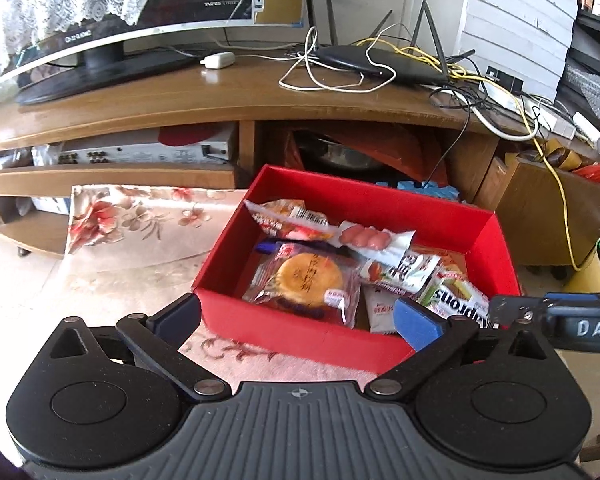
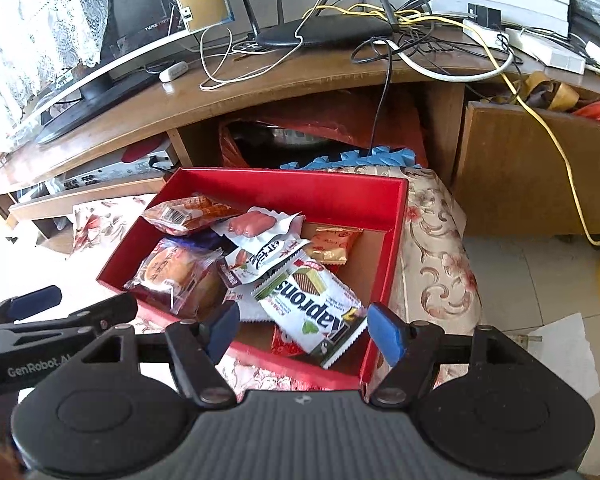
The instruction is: Organize snacks
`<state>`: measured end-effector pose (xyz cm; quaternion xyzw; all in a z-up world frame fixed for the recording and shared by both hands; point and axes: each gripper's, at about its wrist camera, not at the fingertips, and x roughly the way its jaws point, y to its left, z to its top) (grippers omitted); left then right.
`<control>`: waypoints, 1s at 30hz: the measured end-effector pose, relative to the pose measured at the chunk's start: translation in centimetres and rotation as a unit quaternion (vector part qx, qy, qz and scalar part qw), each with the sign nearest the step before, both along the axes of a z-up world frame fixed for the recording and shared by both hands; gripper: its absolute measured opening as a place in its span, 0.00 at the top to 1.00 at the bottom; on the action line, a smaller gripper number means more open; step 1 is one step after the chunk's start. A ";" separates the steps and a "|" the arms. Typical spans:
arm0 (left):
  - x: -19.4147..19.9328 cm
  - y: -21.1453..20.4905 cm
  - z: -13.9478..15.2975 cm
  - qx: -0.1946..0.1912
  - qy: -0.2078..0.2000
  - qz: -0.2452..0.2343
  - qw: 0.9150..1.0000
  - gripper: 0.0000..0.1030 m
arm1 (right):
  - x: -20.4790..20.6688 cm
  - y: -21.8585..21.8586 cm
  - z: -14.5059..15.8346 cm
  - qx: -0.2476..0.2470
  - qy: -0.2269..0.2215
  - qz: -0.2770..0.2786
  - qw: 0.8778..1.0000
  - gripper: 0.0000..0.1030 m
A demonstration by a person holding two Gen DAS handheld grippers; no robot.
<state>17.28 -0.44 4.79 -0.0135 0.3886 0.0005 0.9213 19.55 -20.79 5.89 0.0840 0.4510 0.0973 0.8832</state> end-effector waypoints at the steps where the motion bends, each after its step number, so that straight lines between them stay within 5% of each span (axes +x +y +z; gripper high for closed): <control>1: -0.2 0.0 -0.1 0.000 0.000 -0.001 1.000 0.00 | -0.2 0.0 0.0 0.001 0.000 0.000 1.000 0.32; 9: -2.6 -0.7 -0.5 0.024 0.002 -0.008 1.000 0.00 | -2.8 0.0 0.0 0.007 0.000 0.003 1.000 0.32; 30: -7.4 -0.8 -2.2 0.016 0.051 -0.009 0.999 0.00 | -7.6 -0.2 -0.6 0.004 0.014 0.007 1.000 0.32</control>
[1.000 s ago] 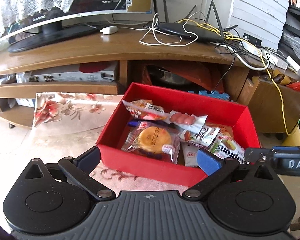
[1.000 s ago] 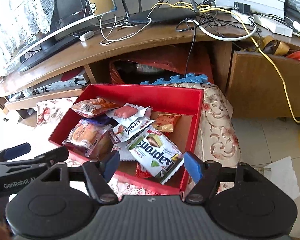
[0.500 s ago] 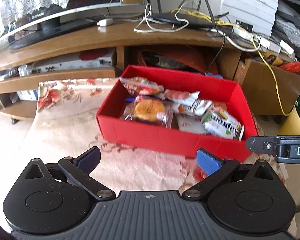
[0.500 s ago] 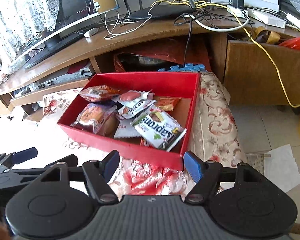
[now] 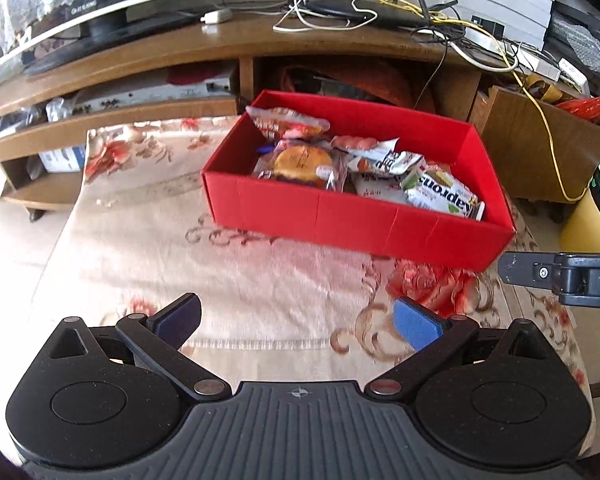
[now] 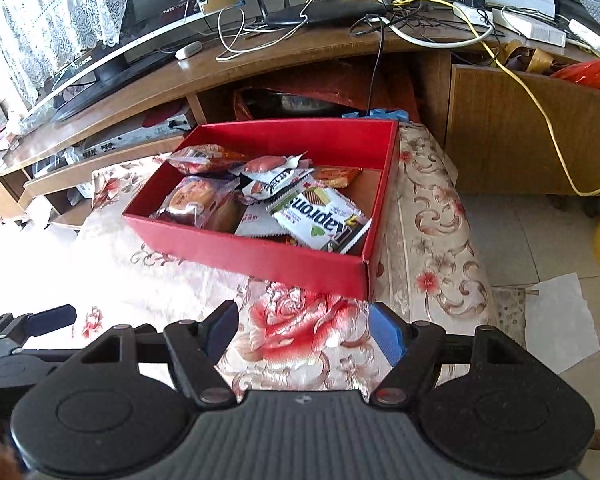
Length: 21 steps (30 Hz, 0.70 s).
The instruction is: Organize snacks
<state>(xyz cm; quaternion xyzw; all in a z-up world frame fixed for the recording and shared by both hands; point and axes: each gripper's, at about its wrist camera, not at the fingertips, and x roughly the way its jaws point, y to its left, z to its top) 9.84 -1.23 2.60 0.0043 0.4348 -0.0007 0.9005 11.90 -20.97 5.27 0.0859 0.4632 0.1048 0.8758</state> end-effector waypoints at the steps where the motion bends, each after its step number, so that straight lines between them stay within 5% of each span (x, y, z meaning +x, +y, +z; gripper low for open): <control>1: -0.2 0.1 0.0 -0.002 0.001 0.002 1.000 0.00 | -0.2 0.1 -0.1 -0.001 0.001 0.001 1.000 0.32; 21: -3.2 0.2 -0.9 -0.033 0.029 -0.020 0.999 0.00 | -4.6 0.7 -0.8 -0.018 0.014 0.014 1.000 0.31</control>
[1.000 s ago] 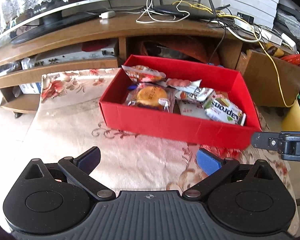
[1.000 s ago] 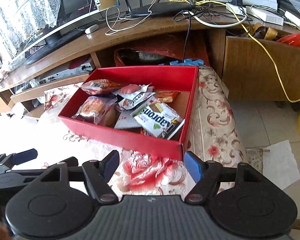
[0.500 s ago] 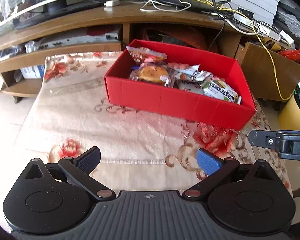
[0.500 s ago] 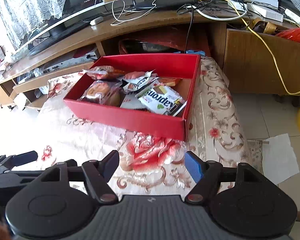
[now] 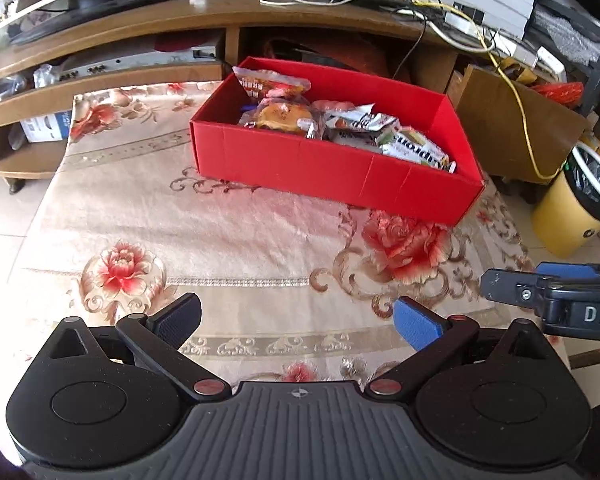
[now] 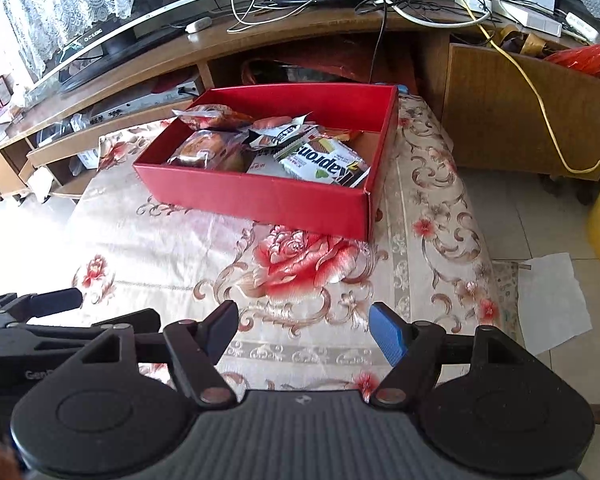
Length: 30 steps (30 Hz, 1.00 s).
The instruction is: Organize snacks
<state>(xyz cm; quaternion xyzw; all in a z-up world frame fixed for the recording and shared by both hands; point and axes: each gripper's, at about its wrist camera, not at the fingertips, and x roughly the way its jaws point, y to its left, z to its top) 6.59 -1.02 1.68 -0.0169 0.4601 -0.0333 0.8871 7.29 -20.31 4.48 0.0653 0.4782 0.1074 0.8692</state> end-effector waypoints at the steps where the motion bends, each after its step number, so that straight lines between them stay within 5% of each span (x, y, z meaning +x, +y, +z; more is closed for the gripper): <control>1: -0.1 0.0 -0.1 0.000 0.000 0.001 1.000 0.00 | -0.2 0.0 0.0 0.000 0.000 0.001 1.000 0.31; 14: -0.6 1.2 0.4 -0.102 -0.002 0.001 0.995 0.00 | -0.9 0.2 0.2 0.004 -0.006 0.006 1.000 0.31; 18: -0.4 0.9 0.6 -0.052 0.004 0.019 0.998 0.00 | -0.9 0.1 0.2 0.005 -0.007 0.006 1.000 0.31; 22: -0.4 1.5 0.6 -0.065 0.003 0.023 0.998 0.00 | -1.0 0.1 0.3 0.007 -0.009 0.006 1.000 0.31; 30: -0.5 0.6 0.4 0.007 -0.005 0.016 1.000 0.00 | -0.9 0.3 0.1 0.005 -0.008 0.010 1.000 0.31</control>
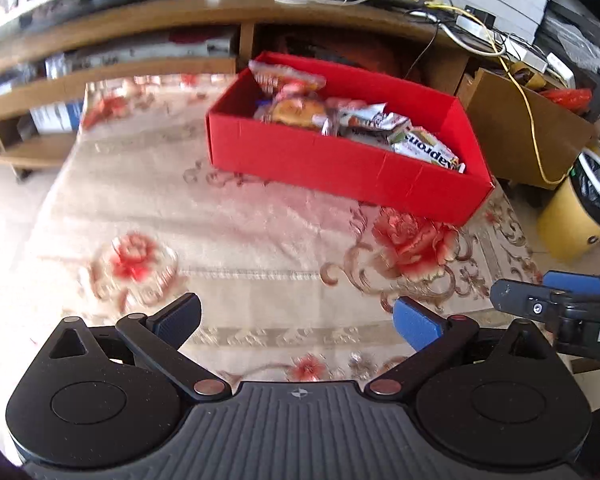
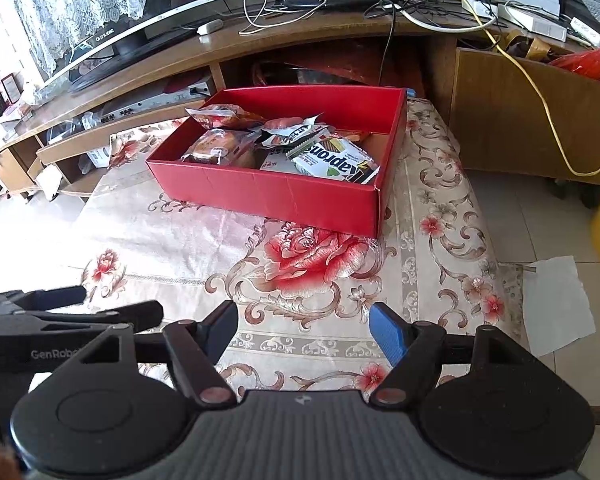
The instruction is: Organize snacks
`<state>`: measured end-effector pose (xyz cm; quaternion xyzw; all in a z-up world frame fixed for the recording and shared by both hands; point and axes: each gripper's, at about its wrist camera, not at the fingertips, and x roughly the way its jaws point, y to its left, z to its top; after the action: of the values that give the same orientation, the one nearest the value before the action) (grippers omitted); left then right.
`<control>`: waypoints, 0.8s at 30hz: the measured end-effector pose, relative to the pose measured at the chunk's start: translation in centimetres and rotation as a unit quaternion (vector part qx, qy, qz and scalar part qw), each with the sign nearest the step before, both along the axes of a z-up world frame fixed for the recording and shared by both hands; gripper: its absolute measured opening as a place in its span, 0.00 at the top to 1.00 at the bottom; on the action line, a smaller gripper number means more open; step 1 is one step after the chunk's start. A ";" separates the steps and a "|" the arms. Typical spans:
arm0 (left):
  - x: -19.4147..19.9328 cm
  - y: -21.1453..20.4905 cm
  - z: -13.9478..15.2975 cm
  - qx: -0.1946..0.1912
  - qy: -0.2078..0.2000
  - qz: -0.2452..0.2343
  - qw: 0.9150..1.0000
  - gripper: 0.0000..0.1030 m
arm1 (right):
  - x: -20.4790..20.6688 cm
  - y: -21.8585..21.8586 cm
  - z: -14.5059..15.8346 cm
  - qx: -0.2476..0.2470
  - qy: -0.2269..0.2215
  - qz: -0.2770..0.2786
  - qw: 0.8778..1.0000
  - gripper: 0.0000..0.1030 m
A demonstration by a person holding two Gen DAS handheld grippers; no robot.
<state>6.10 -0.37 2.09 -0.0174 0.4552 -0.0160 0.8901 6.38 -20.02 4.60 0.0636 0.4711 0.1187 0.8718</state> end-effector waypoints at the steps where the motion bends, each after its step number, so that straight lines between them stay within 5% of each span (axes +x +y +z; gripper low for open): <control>1: 0.0 -0.2 0.1 0.013 -0.006 0.000 1.000 0.00 | 0.0 0.0 0.0 0.000 0.001 0.001 1.000 0.31; 24: 0.3 -0.6 -0.2 -0.019 0.015 -0.019 1.000 0.00 | 0.1 0.2 -0.2 0.003 0.002 0.004 1.000 0.31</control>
<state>6.38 -0.94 1.90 -0.0261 0.4685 -0.0411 0.8821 6.44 -19.82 4.41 0.0642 0.4727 0.1236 0.8702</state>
